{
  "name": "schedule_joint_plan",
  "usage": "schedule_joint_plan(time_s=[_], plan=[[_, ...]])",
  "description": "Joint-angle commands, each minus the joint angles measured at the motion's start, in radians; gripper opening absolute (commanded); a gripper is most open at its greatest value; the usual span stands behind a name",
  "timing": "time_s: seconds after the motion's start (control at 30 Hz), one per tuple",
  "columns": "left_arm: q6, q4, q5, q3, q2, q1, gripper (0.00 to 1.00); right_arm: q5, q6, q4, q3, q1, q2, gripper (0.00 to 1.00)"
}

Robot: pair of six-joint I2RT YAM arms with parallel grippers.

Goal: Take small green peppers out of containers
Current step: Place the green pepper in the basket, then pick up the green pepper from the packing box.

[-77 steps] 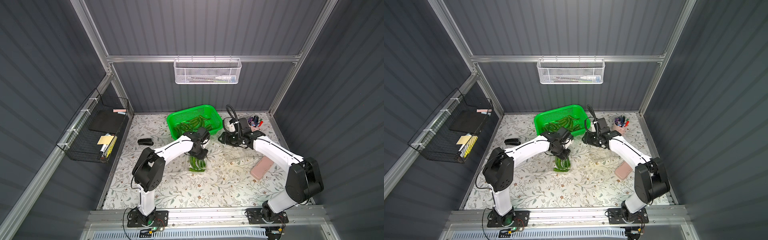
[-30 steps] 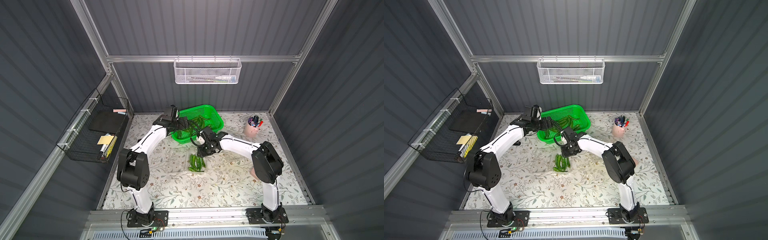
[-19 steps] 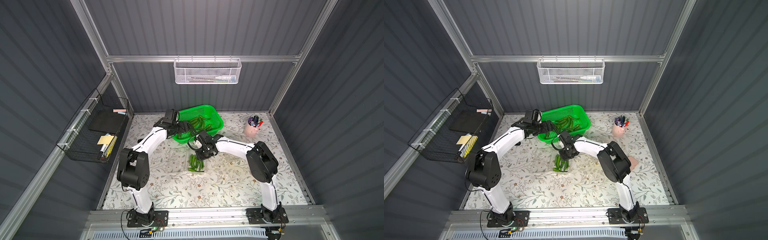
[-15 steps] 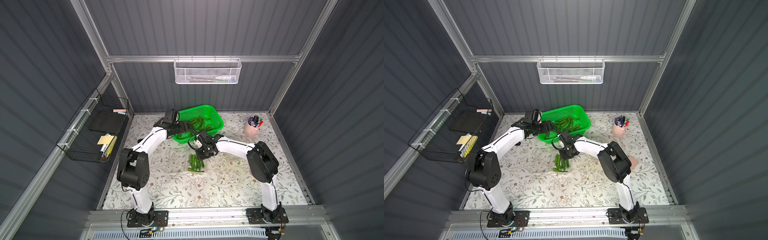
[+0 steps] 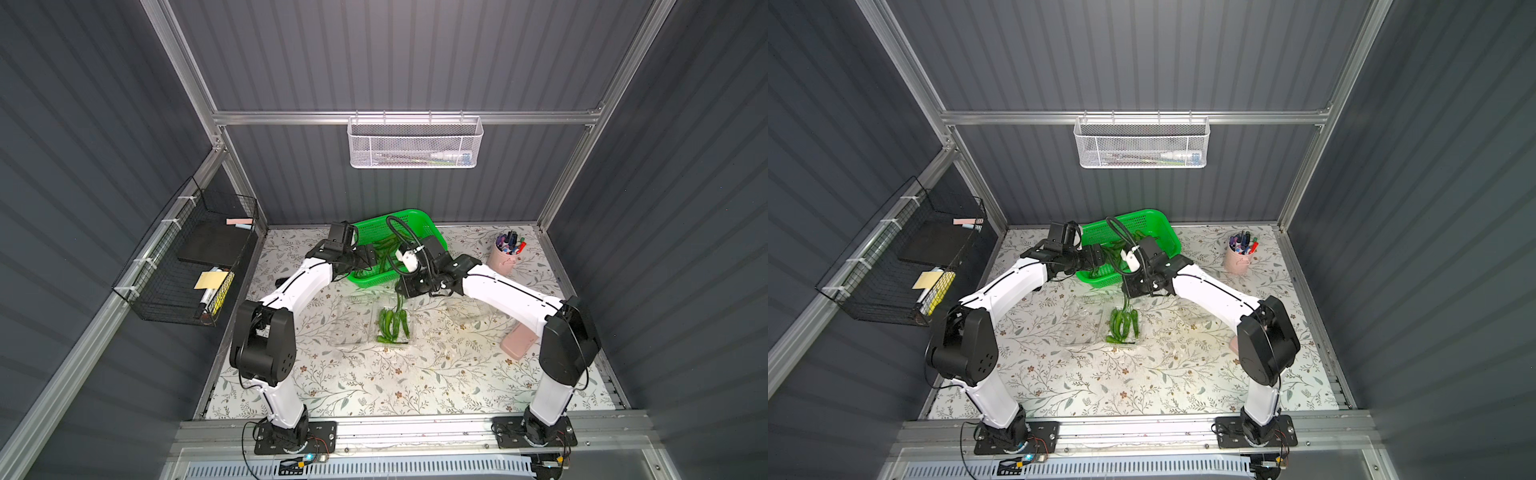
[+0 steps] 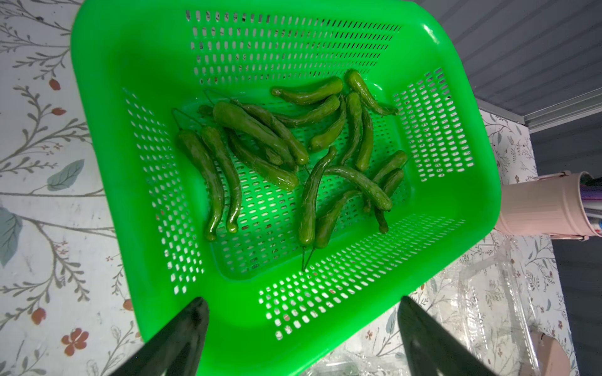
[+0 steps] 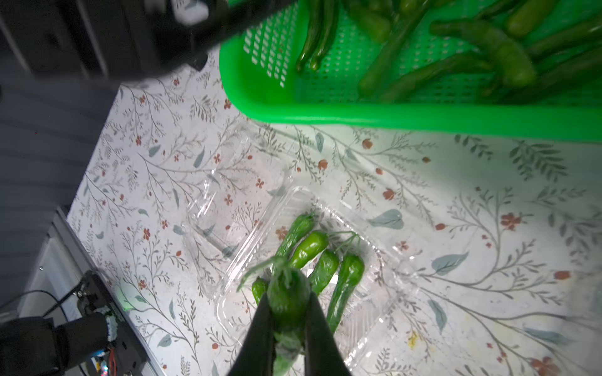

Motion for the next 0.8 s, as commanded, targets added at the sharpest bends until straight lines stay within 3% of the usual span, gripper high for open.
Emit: schedule_joint_plan(time_s=[0.0, 0.13, 0.3, 0.5, 0.63, 0.77], plan=[[-0.022, 0.004, 0.005, -0.042, -0.055, -0.004, 0.93, -0.040, 0.094, 0.093, 0.151, -0.098, 0.092, 0.10], [-0.023, 0.001, -0.008, -0.102, -0.106, -0.011, 0.93, -0.037, 0.241, 0.117, 0.404, -0.171, 0.299, 0.13], [0.003, -0.018, -0.010, -0.153, -0.160, -0.077, 0.93, -0.087, 0.405, 0.142, 0.550, -0.223, 0.439, 0.43], [0.077, -0.114, 0.015, -0.180, -0.186, -0.234, 0.94, 0.010, 0.350, 0.239, 0.311, -0.221, 0.253, 0.46], [0.076, -0.113, 0.103, -0.222, -0.185, -0.320, 0.88, 0.026, 0.294, 0.296, 0.082, -0.222, 0.082, 0.46], [0.059, -0.135, 0.096, -0.213, -0.128, -0.383, 0.86, 0.020, 0.266, 0.296, -0.078, -0.221, -0.043, 0.45]])
